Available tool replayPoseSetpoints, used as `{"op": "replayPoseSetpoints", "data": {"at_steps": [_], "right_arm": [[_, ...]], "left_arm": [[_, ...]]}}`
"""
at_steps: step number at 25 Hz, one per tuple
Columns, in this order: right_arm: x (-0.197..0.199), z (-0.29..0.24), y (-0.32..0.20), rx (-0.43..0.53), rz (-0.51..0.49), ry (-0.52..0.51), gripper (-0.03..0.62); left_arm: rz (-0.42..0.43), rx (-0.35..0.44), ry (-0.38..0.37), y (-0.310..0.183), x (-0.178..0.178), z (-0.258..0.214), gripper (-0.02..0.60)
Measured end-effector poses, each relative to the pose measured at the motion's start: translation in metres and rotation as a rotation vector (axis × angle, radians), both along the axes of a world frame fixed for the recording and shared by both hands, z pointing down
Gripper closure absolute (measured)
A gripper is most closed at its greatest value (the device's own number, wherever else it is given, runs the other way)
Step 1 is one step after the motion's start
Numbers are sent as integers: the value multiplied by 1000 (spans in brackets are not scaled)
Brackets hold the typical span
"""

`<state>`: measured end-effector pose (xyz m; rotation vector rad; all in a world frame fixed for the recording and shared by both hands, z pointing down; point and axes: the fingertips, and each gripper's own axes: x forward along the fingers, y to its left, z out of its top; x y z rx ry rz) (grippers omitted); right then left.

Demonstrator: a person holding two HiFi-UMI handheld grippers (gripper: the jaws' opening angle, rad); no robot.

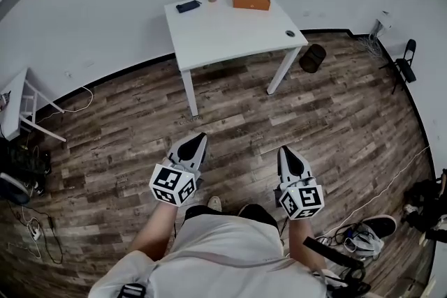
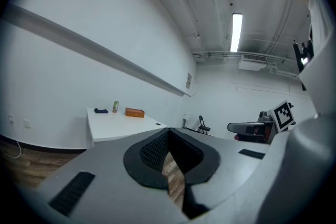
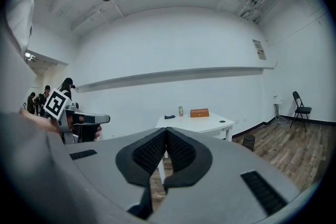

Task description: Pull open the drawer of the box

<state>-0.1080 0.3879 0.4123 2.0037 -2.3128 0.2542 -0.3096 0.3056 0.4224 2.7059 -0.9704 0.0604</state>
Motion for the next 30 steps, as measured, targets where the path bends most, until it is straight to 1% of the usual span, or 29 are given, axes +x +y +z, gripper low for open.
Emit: {"op": "replayPoseSetpoints", "data": {"at_steps": [3,7,10,13,19,30], "right_arm": [[2,2,-14,-3,-3,-6,592],[14,6,-38,-1,-9,-10,592],[28,7,-60,7,-17,-18,592],[48,6,-87,18,-22,-24,592],[101,4,-142,25,-43,-37,592],[235,-6,-243,36,-90,-58,592]], "left_arm": [[4,-13,-1,-12,6,6,571],[2,-7,1,-31,16,7,571],[-9,-10,3,-50,27,8,571],[-18,9,-6,-73,45,5,571],[-43,18,-5,-123,98,-1,571],[-115,37,-33,-211,220,-18,571]]}}
